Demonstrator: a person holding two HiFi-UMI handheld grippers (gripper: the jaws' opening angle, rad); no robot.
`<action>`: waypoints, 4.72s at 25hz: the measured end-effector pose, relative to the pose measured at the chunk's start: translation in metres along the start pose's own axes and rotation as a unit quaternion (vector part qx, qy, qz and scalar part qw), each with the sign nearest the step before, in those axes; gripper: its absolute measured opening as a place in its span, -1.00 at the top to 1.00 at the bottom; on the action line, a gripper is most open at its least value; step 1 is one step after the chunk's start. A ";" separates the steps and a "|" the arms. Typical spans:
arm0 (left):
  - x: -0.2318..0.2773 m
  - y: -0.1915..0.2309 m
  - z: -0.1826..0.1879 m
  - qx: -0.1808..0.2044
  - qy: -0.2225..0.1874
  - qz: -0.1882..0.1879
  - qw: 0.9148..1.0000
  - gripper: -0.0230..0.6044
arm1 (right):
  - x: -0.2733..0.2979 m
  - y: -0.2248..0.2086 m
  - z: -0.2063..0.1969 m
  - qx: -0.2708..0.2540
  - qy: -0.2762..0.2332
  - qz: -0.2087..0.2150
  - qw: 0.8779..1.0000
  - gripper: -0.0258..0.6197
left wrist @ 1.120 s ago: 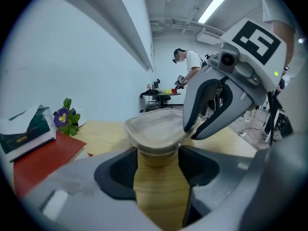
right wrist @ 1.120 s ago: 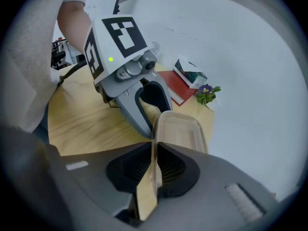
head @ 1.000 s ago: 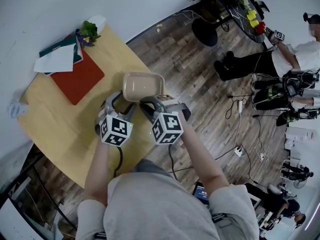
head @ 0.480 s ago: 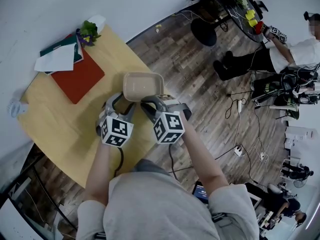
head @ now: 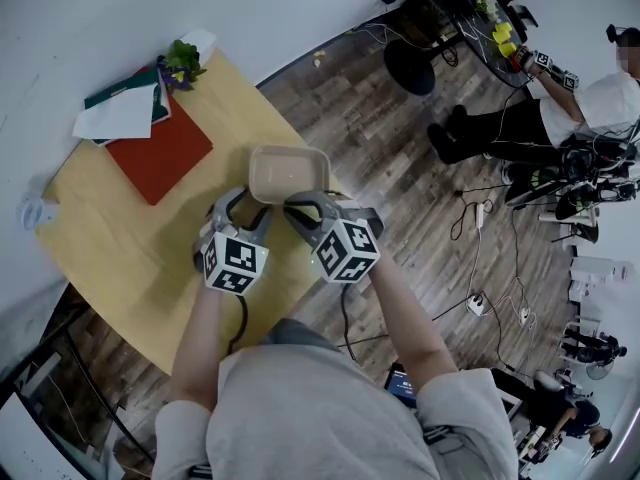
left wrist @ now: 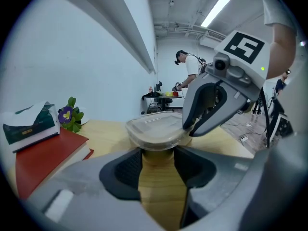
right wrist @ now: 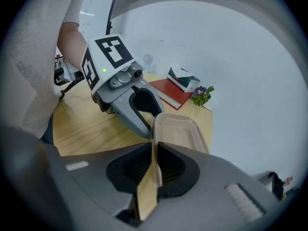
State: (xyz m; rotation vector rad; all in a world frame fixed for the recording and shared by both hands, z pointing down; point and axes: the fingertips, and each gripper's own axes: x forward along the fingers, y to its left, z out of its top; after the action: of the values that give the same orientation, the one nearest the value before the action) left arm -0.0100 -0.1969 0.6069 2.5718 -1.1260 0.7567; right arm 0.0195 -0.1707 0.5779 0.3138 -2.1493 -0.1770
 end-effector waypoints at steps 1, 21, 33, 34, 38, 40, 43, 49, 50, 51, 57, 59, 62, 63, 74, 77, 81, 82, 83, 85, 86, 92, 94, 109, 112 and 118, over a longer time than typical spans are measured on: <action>0.000 0.000 0.000 -0.001 0.000 0.000 1.000 0.23 | 0.000 0.000 0.000 0.005 -0.005 0.003 1.000 0.81; 0.000 -0.001 -0.002 0.001 0.001 -0.005 1.000 0.28 | -0.005 -0.002 0.003 0.045 -0.051 0.011 0.998 0.82; 0.001 -0.005 -0.004 0.010 0.014 -0.005 1.000 0.31 | -0.007 0.001 -0.002 0.063 -0.068 0.031 0.995 0.83; 0.001 -0.005 -0.004 0.007 0.013 -0.007 1.000 0.30 | -0.007 0.001 -0.002 0.061 -0.067 0.036 0.995 0.83; 0.001 -0.012 0.000 0.012 0.000 -0.038 0.999 0.11 | -0.009 0.001 -0.003 0.059 -0.068 0.052 0.995 0.83; 0.002 -0.019 0.005 0.018 -0.006 -0.062 0.998 -0.04 | -0.012 -0.001 -0.003 0.068 -0.072 0.058 0.993 0.83; 0.001 -0.023 0.013 0.009 -0.022 -0.084 0.996 -0.14 | -0.017 -0.001 -0.003 0.077 -0.075 0.072 0.992 0.83; -0.001 -0.016 0.016 0.008 -0.029 -0.073 0.997 -0.13 | -0.020 0.008 0.002 0.078 -0.075 0.098 0.989 0.83; -0.001 -0.016 0.015 0.012 -0.028 -0.070 0.997 -0.12 | -0.019 0.009 0.001 0.077 -0.073 0.098 0.989 0.83; -0.001 -0.016 0.015 0.016 -0.026 -0.066 0.997 -0.11 | -0.018 0.010 0.001 0.075 -0.070 0.099 0.990 0.83; 0.000 -0.015 0.006 -0.001 -0.017 -0.048 0.999 0.01 | -0.014 0.009 -0.003 0.060 -0.055 0.081 0.993 0.82; -0.001 -0.015 0.004 -0.005 -0.013 -0.047 0.999 0.05 | -0.014 0.010 -0.004 0.057 -0.055 0.069 0.994 0.83; -0.001 -0.017 0.002 0.001 -0.011 -0.048 0.999 0.10 | -0.015 0.010 -0.006 0.062 -0.061 0.052 0.995 0.83; -0.002 -0.017 0.001 0.003 -0.012 -0.048 0.999 0.11 | -0.015 0.010 -0.006 0.066 -0.064 0.048 0.995 0.83; -0.002 -0.017 0.001 0.008 -0.013 -0.043 0.999 0.19 | -0.019 0.003 -0.003 0.139 -0.107 0.038 0.984 0.86; -0.003 -0.018 0.001 0.011 -0.012 -0.044 0.999 0.20 | -0.020 0.003 -0.003 0.159 -0.120 0.040 0.979 0.87; -0.003 -0.017 0.000 0.014 -0.012 -0.042 0.999 0.23 | -0.019 0.003 -0.004 0.189 -0.132 0.054 0.971 0.87; -0.003 -0.017 -0.001 0.017 -0.011 -0.041 0.999 0.23 | -0.019 0.003 -0.004 0.195 -0.133 0.059 0.970 0.87; -0.002 -0.017 -0.001 0.021 -0.010 -0.040 0.999 0.24 | -0.018 0.004 -0.005 0.198 -0.131 0.065 0.969 0.87; -0.002 -0.018 -0.002 0.029 -0.003 -0.040 0.999 0.25 | -0.017 0.006 -0.007 0.187 -0.119 0.072 0.972 0.87; -0.001 -0.019 -0.003 0.032 0.001 -0.039 0.999 0.25 | -0.017 0.007 -0.007 0.171 -0.107 0.069 0.977 0.85; 0.002 -0.017 -0.007 0.039 0.019 -0.030 0.999 0.29 | -0.008 0.010 -0.007 0.032 -0.020 0.013 0.999 0.79; 0.002 -0.018 -0.006 0.037 0.020 -0.028 0.999 0.29 | -0.007 0.011 -0.010 0.007 -0.003 0.002 1.000 0.79; 0.004 -0.017 -0.008 0.035 0.030 -0.021 0.999 0.30 | -0.031 -0.001 0.000 0.085 -0.093 -0.006 0.992 0.87; 0.005 -0.016 -0.008 0.033 0.031 -0.020 0.999 0.31 | -0.036 -0.004 0.001 0.100 -0.112 -0.012 0.989 0.87; 0.004 -0.014 -0.007 0.023 0.031 -0.017 0.999 0.32 | -0.046 -0.009 0.005 0.131 -0.144 -0.019 0.981 0.87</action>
State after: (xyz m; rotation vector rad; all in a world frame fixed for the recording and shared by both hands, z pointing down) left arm -0.0004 -0.1867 0.6148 2.5796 -1.0568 0.8583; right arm 0.0418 -0.1656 0.5363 0.5071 -2.4596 0.0430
